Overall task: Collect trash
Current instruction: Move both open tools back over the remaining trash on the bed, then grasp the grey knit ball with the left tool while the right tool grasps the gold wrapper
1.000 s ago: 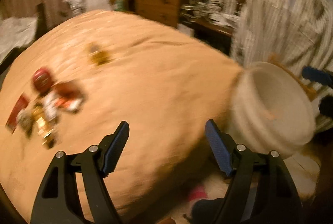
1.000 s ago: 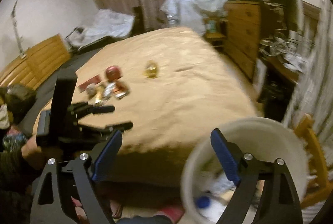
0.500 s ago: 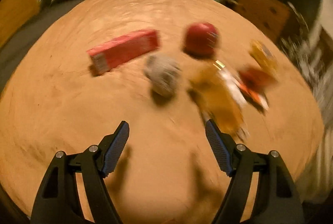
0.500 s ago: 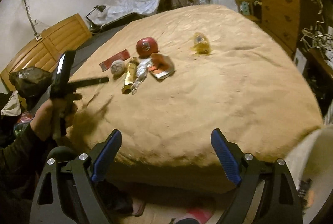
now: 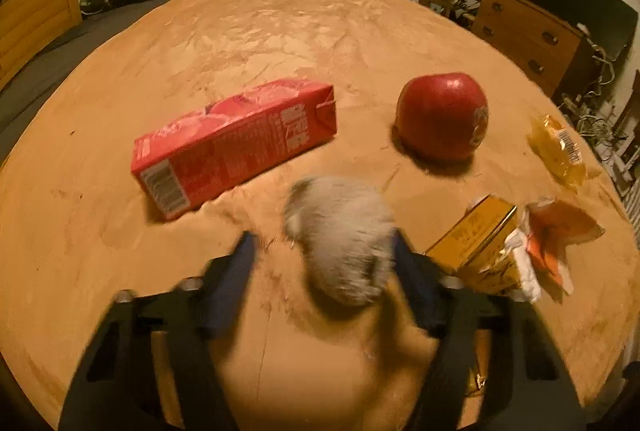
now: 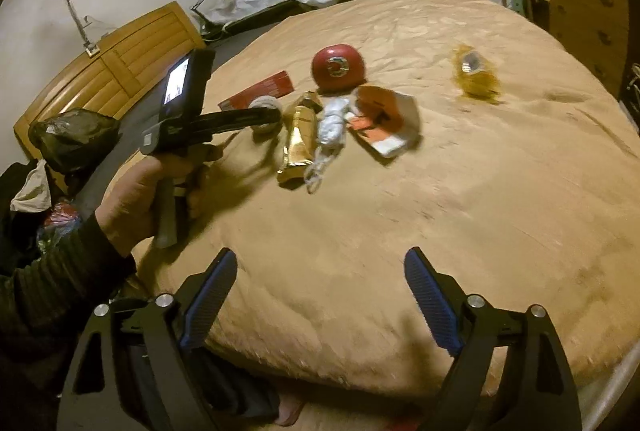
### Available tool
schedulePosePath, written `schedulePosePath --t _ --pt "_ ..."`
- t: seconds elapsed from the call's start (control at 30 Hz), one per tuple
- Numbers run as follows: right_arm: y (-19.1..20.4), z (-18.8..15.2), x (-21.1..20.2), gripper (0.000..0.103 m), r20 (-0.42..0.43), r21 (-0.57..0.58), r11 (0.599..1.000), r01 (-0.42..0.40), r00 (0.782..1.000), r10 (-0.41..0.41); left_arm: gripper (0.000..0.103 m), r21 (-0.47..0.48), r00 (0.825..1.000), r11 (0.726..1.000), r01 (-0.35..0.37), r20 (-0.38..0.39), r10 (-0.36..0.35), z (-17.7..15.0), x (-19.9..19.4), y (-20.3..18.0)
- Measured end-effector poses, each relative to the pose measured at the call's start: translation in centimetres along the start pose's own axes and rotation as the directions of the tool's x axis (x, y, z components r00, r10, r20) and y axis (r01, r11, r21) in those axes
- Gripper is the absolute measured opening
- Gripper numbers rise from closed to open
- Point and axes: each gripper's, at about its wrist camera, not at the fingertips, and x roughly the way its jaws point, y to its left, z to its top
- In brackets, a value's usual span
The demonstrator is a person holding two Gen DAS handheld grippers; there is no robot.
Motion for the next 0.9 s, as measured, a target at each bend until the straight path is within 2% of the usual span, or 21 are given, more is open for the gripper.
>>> schedulePosePath --t 0.07,0.13,0.2,0.37,0.57,0.8,0.9 --pt "0.5 0.7 1.2 0.074 -0.005 -0.015 1.000 -0.017 1.000 0.017 0.036 0.028 1.000 1.000 0.011 0.010 -0.011 -0.1 -0.5 0.0" --pt "1.2 1.5 2.5 0.059 -0.009 -0.030 0.999 -0.027 1.000 0.026 0.035 0.049 1.000 0.999 0.008 0.016 -0.009 -0.5 -0.9 -0.2" --pt "2.1 2.6 4.2 0.051 -0.008 -0.047 0.998 -0.038 0.999 0.038 0.035 0.063 1.000 0.998 -0.007 0.022 0.006 -1.2 -1.9 0.3" --pt "5.0 6.1 9.1 0.050 0.001 -0.105 0.994 -0.037 0.999 0.038 0.035 0.058 0.999 0.997 -0.047 0.028 0.046 -3.1 -4.2 2.6" --pt "7.7 9.5 14.7 0.052 -0.016 -0.186 0.976 0.116 0.993 -0.121 0.035 0.046 0.999 0.998 -0.052 0.014 0.052 -4.9 -4.7 4.2" --pt "7.8 10.0 19.2 0.053 -0.094 -0.200 0.967 0.160 0.979 -0.181 0.036 0.040 0.999 0.999 -0.031 0.009 0.031 -5.6 -4.1 4.4" --pt "7.4 9.9 19.5 0.046 -0.080 -0.168 0.974 0.150 0.983 -0.165 0.037 0.029 1.000 0.999 -0.020 0.007 0.020 -5.5 -3.9 4.5"
